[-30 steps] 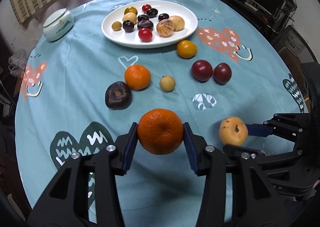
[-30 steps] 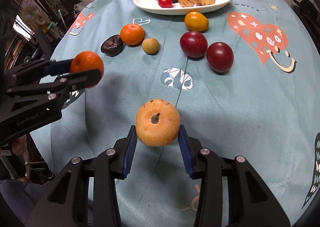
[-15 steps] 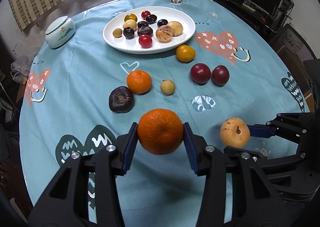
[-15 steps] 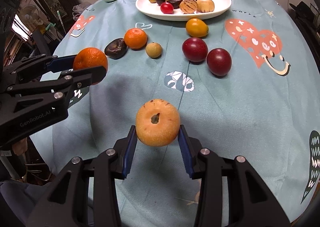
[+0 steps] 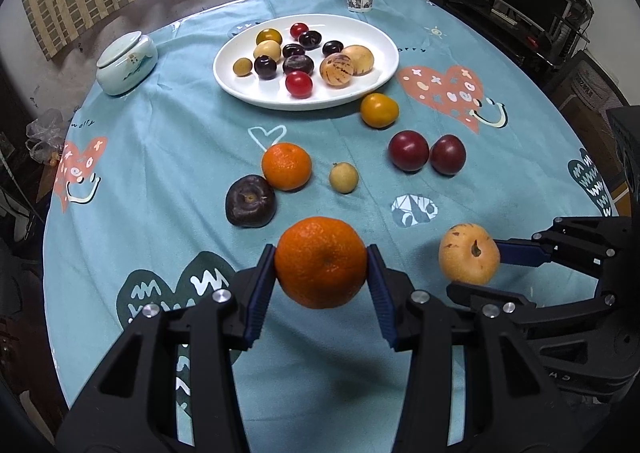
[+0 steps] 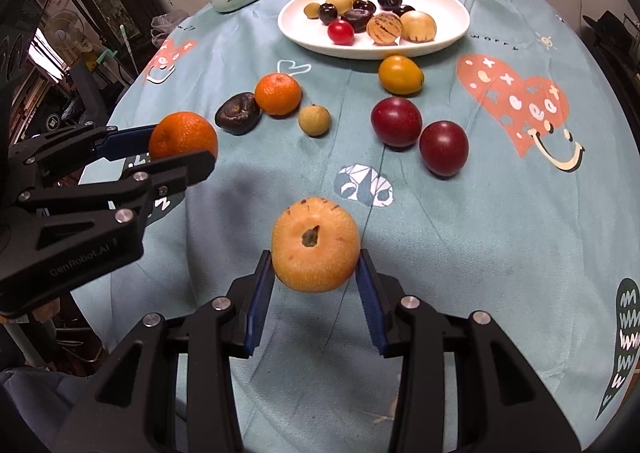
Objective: Organize fruits
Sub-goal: 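Carry the pear and tangerine onto the white plate and open both grippers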
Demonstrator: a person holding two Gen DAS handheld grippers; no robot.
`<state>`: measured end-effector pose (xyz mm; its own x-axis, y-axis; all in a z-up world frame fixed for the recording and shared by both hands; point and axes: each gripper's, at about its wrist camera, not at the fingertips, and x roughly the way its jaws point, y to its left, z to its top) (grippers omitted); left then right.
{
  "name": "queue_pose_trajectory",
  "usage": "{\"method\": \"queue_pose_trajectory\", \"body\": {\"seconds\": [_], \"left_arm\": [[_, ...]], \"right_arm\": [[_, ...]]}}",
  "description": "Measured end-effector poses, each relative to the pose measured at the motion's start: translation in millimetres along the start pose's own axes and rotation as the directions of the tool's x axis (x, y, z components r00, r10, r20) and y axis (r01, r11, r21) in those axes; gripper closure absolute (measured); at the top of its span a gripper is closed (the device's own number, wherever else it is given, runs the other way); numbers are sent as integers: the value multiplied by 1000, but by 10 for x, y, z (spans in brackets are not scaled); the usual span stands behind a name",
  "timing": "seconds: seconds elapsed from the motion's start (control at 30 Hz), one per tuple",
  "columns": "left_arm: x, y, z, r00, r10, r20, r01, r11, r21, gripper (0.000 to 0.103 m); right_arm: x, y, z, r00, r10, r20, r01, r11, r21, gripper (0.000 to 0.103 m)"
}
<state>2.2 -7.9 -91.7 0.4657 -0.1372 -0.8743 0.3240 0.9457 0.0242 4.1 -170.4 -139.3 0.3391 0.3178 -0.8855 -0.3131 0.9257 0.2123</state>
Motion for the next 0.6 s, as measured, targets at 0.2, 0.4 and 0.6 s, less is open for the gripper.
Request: {"method": "queue_pose_trajectory", "body": {"seconds": [0.2,0.4,0.6], "left_arm": [[17,172,-17,1000,7,-7,-7,999,-44,57],[-62,466,-141,1000,4,5,-3,994,-107,57],[-5,500,-202,1000,-10,-28,6,991,-131,57]], "right_arm": [[30,-36,4,1000,11,-1,-11,1000,7,61],[27,-165,-13,1000,7,7,-7,999,42,61],[58,-229,-63,1000,21,-4,-21,998,62,61]]}}
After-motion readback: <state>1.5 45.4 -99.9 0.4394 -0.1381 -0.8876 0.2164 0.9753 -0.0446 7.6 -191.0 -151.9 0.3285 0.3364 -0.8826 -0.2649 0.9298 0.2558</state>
